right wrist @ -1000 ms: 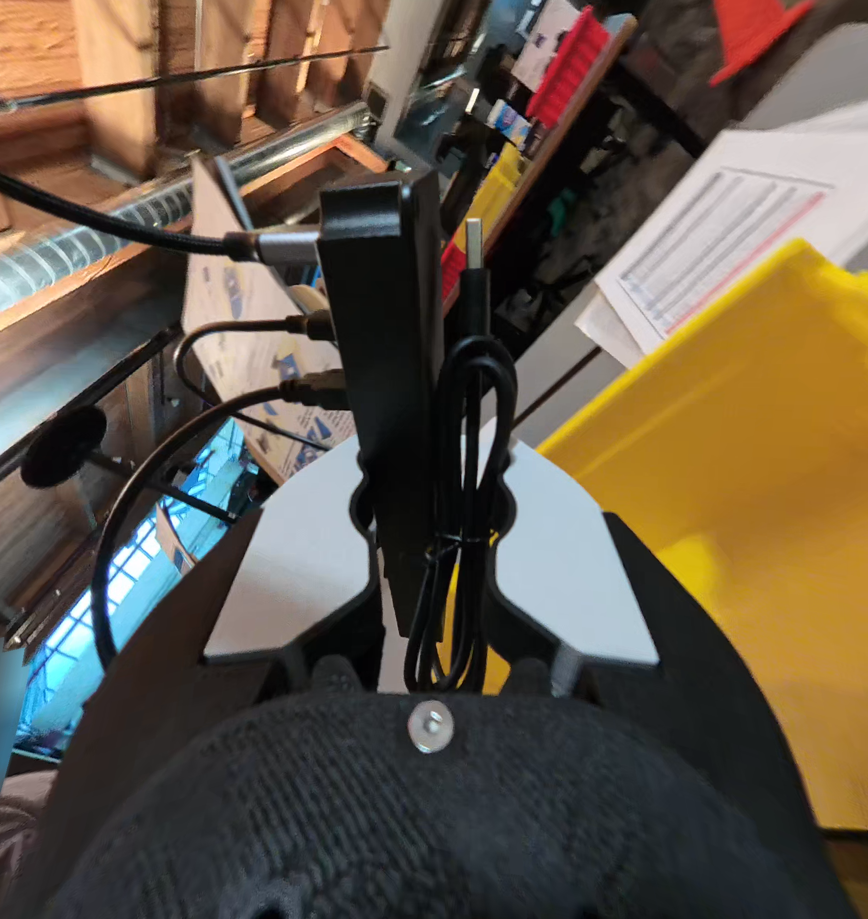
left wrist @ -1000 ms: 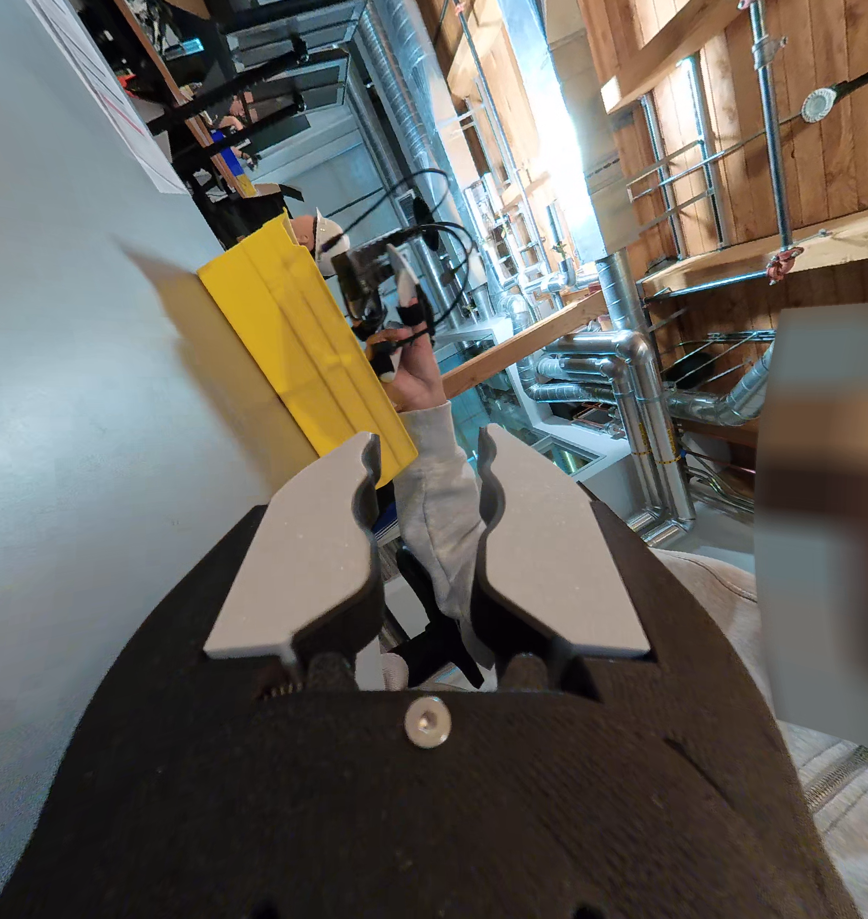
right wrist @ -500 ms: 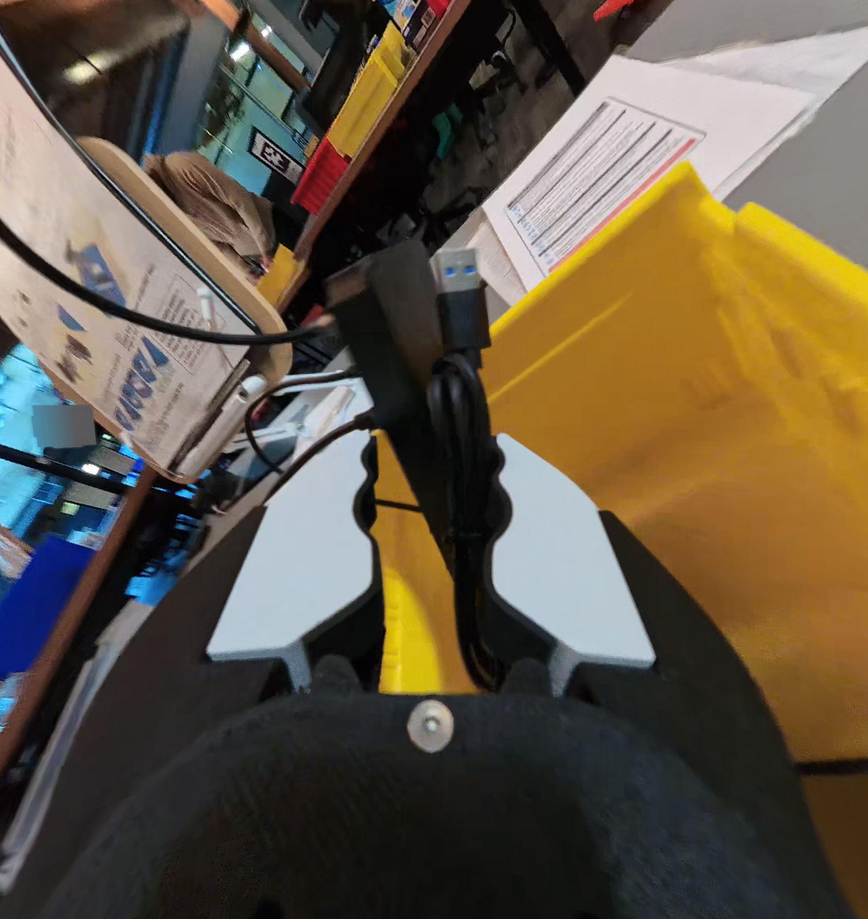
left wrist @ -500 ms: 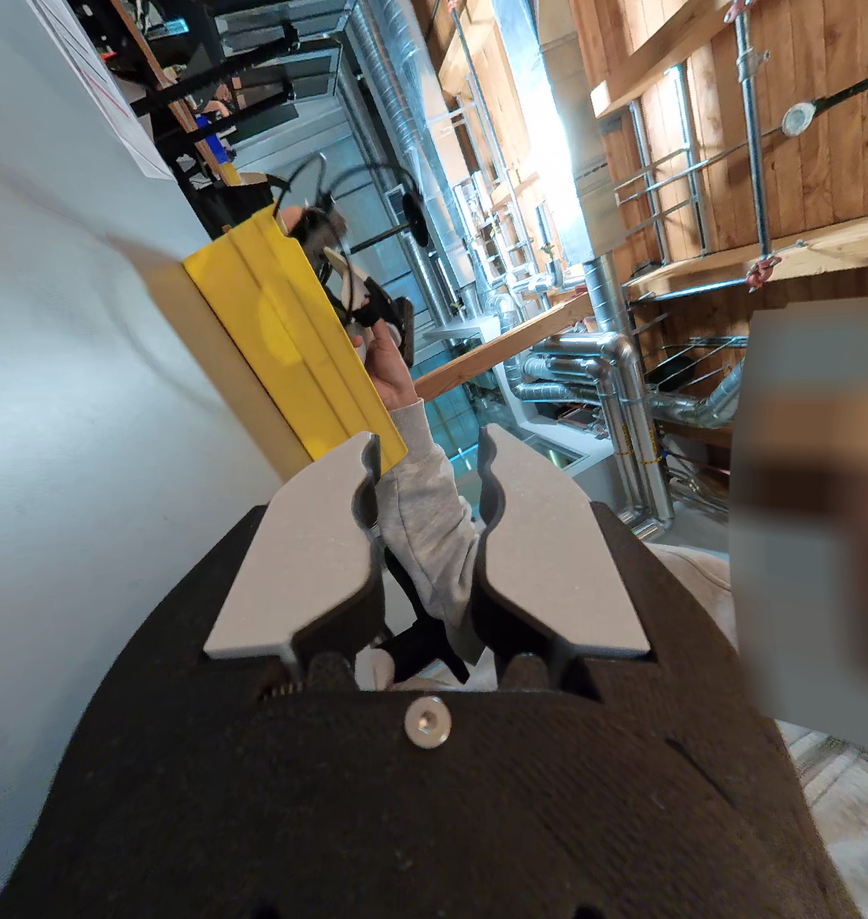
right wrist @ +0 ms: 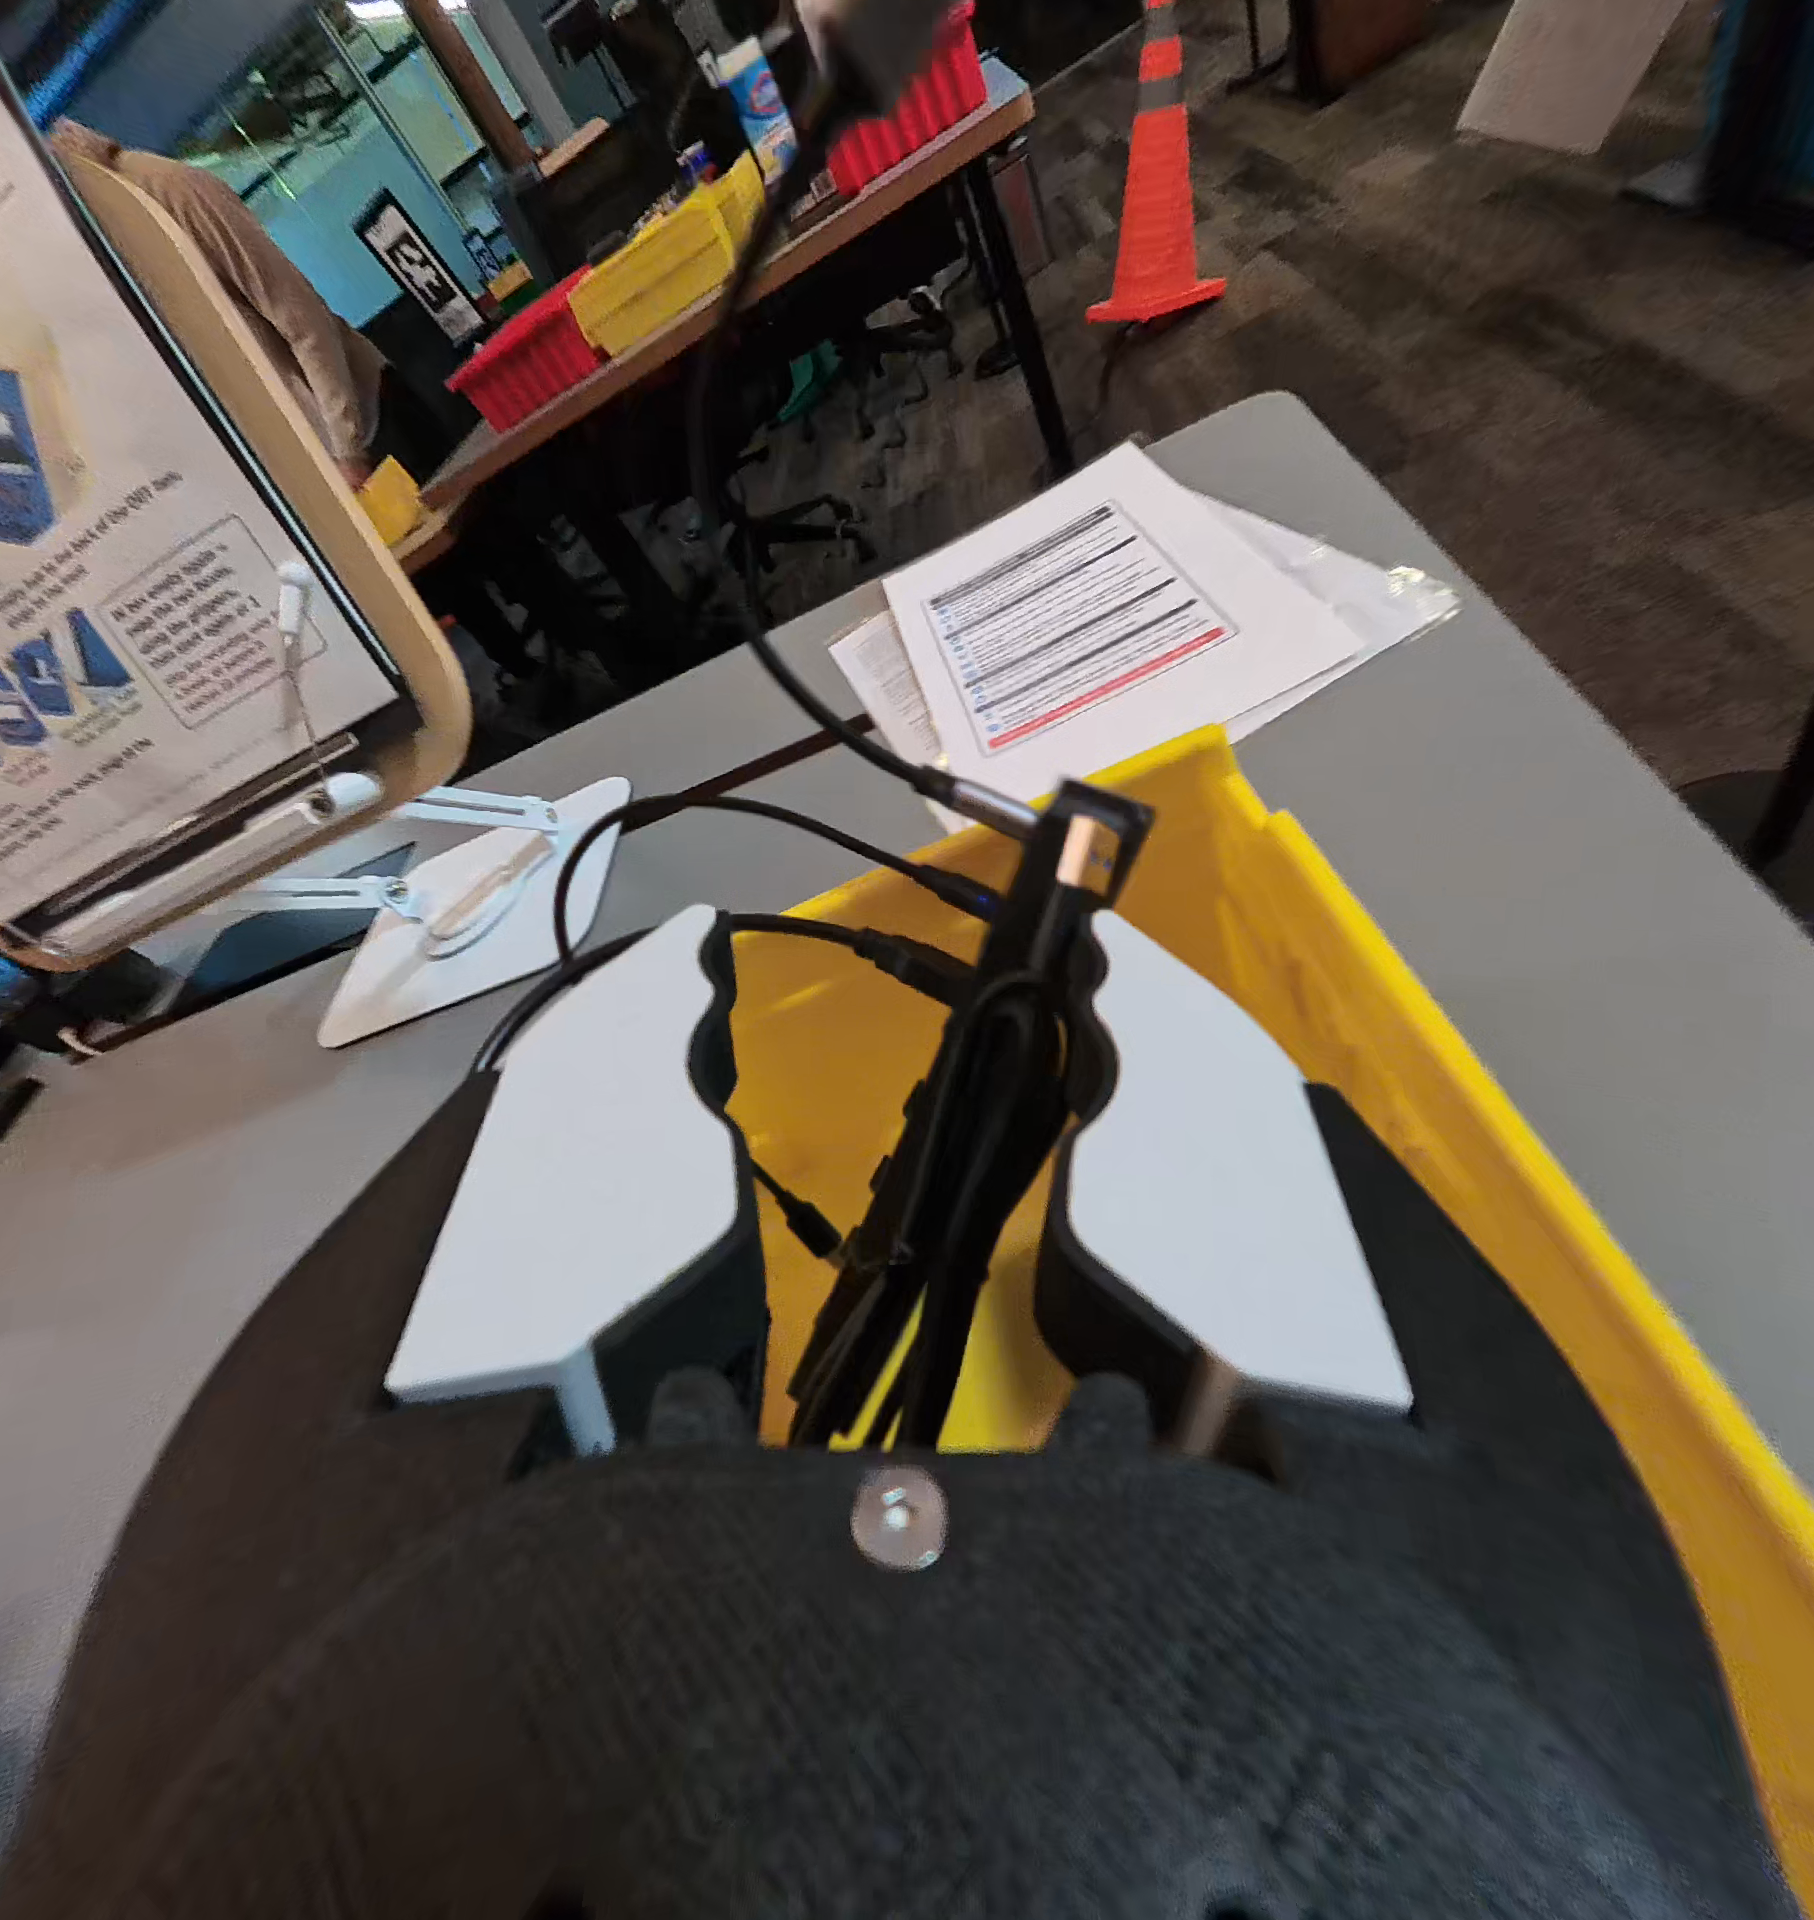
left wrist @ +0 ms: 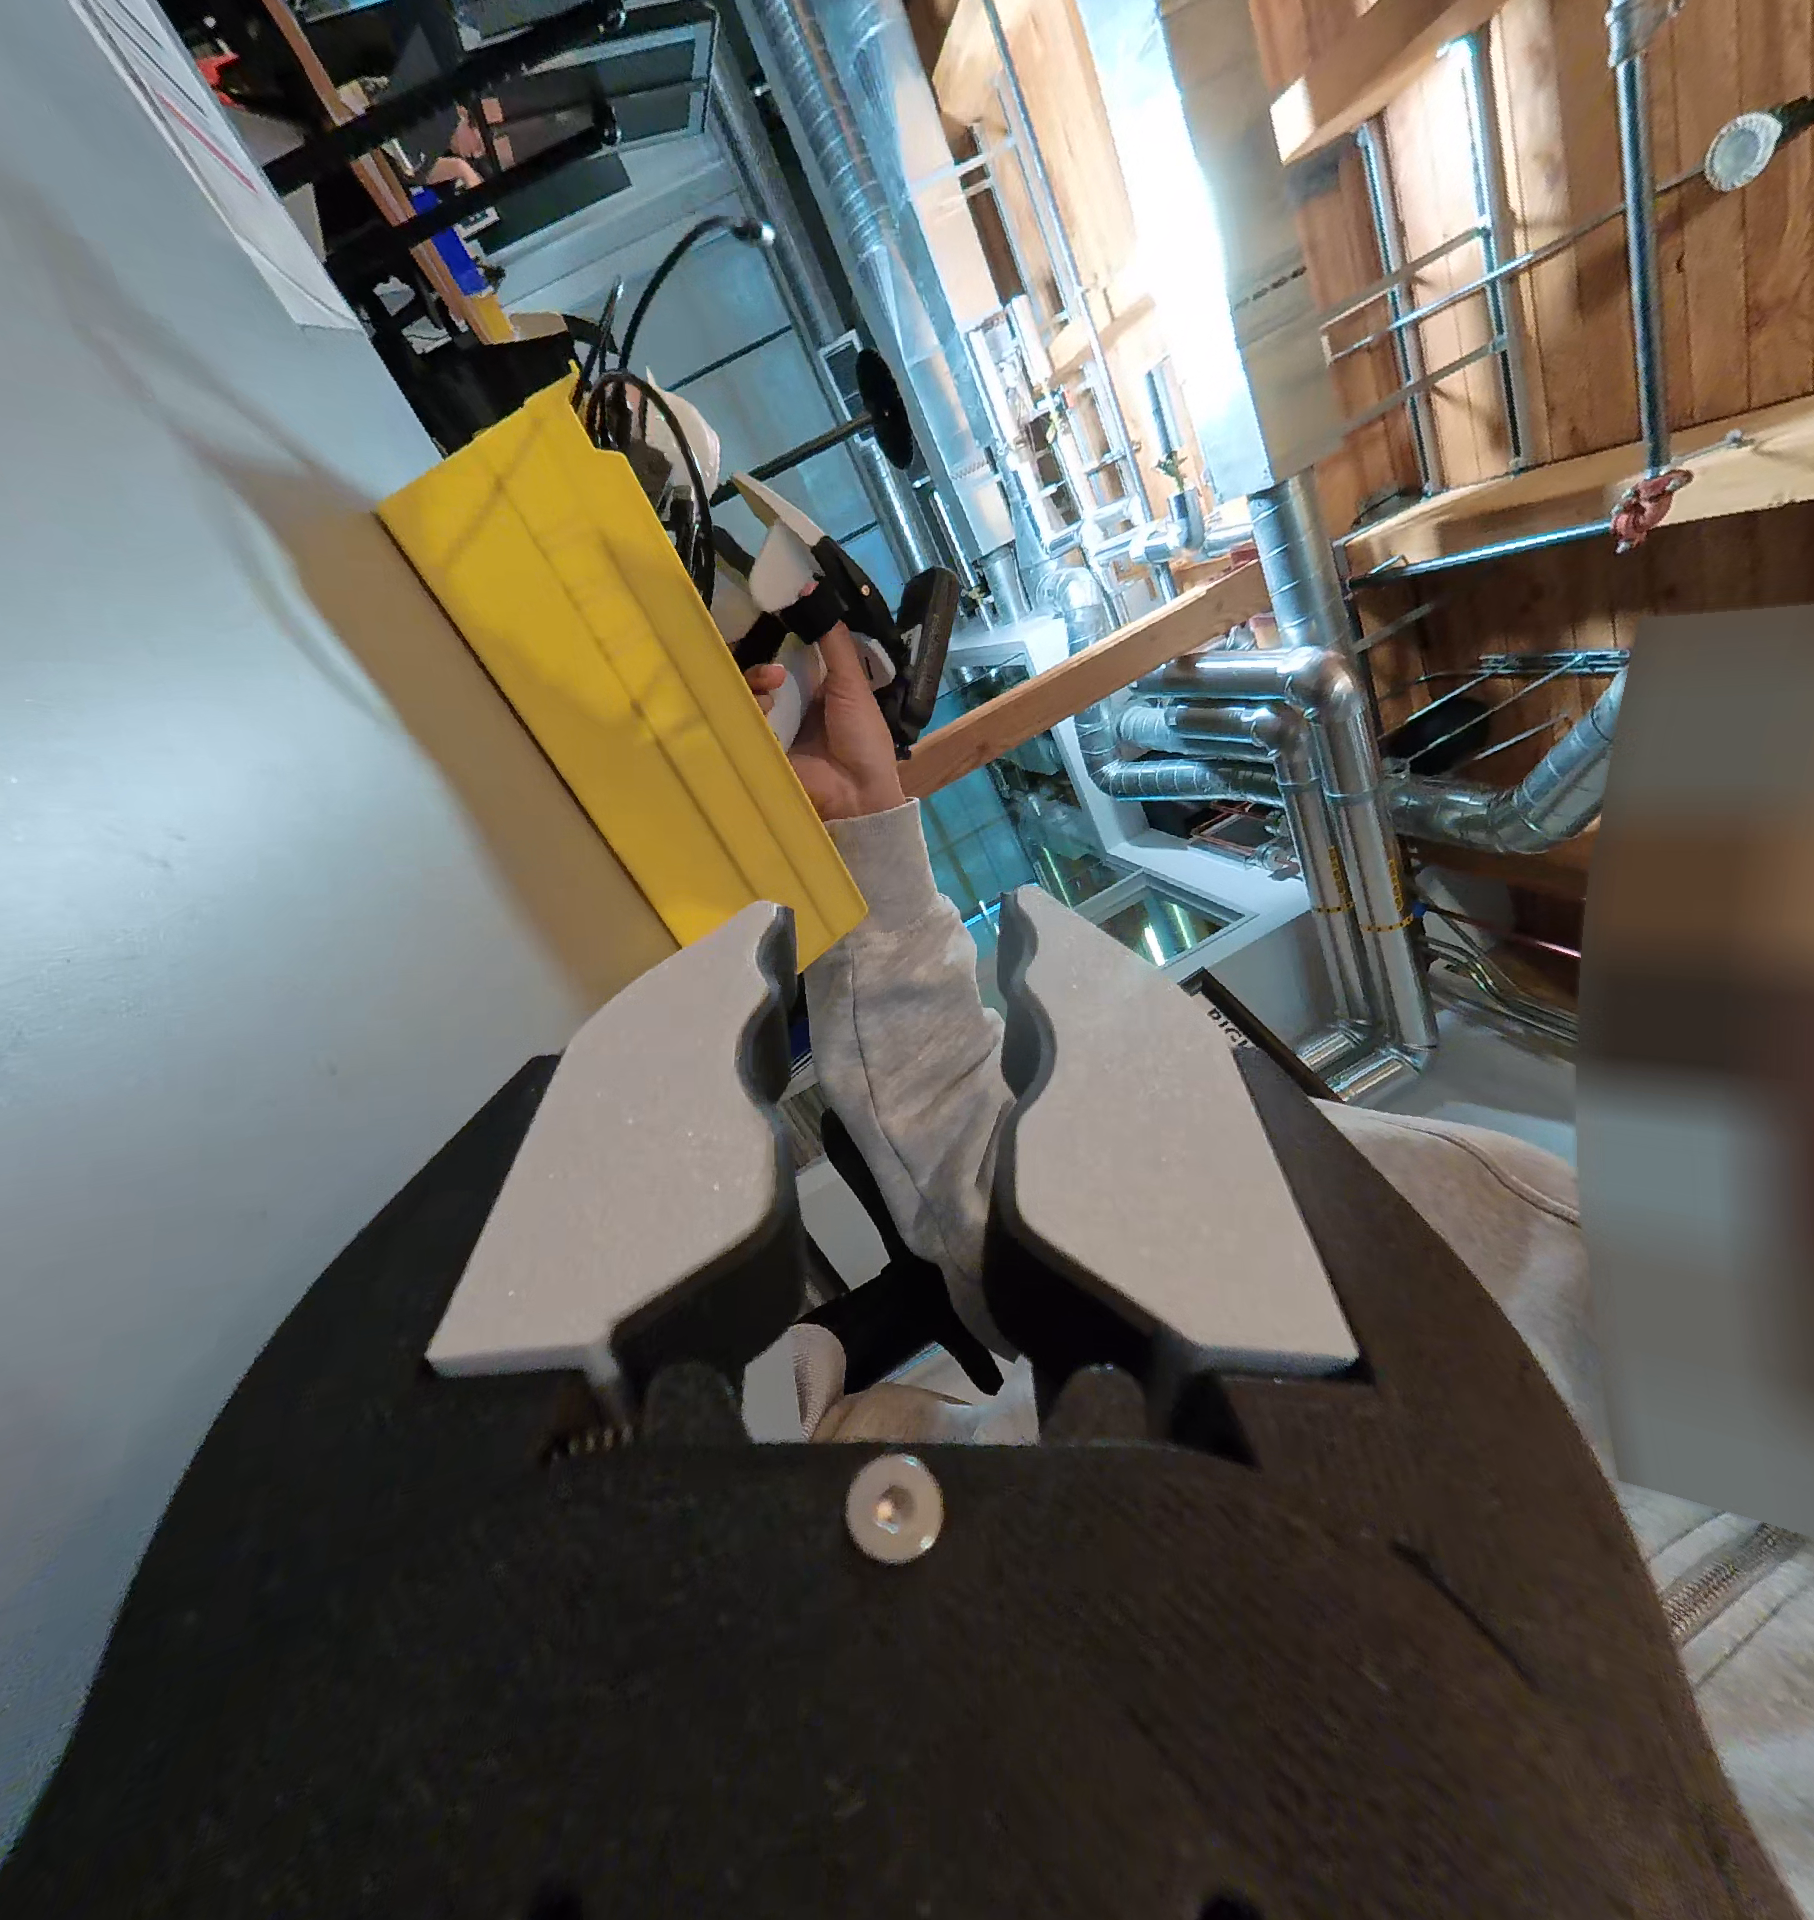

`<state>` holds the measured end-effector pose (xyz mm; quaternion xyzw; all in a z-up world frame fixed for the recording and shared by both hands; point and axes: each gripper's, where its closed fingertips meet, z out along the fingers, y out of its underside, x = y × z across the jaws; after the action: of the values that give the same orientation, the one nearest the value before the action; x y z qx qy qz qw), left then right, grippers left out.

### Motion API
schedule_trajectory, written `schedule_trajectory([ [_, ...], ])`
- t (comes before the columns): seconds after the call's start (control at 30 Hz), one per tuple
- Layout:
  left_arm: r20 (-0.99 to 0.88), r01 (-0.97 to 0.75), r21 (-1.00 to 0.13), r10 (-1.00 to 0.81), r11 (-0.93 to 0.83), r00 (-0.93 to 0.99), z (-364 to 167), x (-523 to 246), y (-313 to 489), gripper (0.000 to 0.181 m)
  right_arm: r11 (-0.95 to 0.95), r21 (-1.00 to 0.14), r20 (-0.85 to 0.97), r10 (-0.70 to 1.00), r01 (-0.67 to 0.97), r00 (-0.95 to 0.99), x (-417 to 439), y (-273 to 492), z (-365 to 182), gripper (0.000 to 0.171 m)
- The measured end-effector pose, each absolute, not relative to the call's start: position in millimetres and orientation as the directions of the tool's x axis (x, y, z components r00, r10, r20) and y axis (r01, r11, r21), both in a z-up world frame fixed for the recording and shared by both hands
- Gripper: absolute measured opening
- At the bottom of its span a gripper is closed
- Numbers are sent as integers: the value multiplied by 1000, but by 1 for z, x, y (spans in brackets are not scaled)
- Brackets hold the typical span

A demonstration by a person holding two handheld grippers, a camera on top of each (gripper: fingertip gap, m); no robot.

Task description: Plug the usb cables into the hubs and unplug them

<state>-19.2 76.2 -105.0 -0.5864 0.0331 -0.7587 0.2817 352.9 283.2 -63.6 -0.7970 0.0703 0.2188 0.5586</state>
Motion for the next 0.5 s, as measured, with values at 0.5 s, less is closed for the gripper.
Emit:
schedule_trajectory([
  [0.5, 874, 390, -380, -464, -839, -146, -106, -19, 76, 37, -231, -934, -318, 178, -274, 931, 365, 272, -22, 53],
])
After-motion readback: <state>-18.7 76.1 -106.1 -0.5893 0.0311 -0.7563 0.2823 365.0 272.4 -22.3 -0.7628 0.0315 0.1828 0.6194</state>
